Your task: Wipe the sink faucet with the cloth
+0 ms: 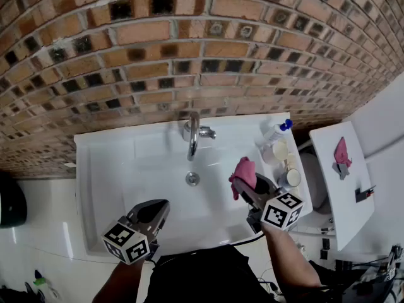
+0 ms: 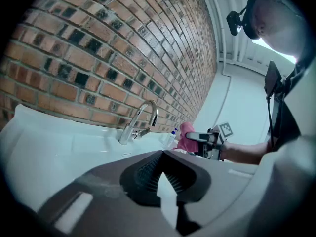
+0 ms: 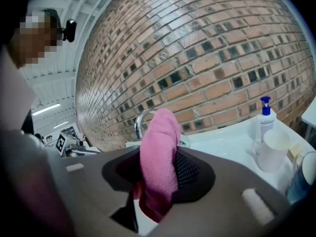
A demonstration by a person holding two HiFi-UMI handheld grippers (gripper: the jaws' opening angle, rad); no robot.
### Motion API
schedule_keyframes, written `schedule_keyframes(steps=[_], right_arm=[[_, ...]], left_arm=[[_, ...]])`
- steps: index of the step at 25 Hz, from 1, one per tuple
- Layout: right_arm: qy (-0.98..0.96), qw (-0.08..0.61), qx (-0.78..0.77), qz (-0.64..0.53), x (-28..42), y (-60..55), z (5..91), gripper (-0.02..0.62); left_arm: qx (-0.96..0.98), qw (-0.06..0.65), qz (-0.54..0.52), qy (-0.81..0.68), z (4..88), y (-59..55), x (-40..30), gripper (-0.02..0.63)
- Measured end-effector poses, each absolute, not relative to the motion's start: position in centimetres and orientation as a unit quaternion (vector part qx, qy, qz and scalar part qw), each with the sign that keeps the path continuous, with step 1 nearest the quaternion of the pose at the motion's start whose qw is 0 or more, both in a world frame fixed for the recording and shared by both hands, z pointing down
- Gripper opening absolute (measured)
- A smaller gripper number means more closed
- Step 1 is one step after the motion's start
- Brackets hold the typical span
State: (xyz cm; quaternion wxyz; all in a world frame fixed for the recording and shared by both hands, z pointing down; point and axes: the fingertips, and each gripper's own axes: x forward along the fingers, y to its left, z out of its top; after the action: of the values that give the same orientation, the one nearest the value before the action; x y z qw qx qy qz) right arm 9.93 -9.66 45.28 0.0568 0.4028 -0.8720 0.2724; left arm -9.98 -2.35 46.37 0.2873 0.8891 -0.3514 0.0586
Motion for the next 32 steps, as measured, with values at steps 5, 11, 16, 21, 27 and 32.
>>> schedule_keyframes(steps=[5,11,16,21,27,32], right_arm=[[-0.867,0.102,0.391,0.292,11.3,-18.2,51.9,0.164],[-0.879,0.148,0.331,0.311,9.0,-24.8,58.0,0.164],[-0.886,0.159,0.305,0.311,7.6,-27.2,59.3,0.164],[-0.89,0.182,0.287,0.305,6.4,-27.3,60.6,0.164],[-0.903,0.215,0.289,0.235,5.8,-26.8,59.0,0.16],[-0.908,0.194,0.293,0.228,5.9,-25.5,57.1,0.158]], left_arm=[[0.862,0.34,0.037,-0.374,47.4,-4.2,-8.7,0.006],[0.83,0.357,0.044,-0.426,47.5,-5.2,-8.1,0.006],[0.808,0.366,0.066,-0.456,48.7,-4.9,-7.7,0.006],[0.801,0.367,0.072,-0.468,49.1,-3.3,-7.2,0.006],[0.799,0.366,0.069,-0.472,48.8,-3.0,-7.1,0.006],[0.807,0.361,0.07,-0.462,48.6,-2.5,-7.3,0.006]])
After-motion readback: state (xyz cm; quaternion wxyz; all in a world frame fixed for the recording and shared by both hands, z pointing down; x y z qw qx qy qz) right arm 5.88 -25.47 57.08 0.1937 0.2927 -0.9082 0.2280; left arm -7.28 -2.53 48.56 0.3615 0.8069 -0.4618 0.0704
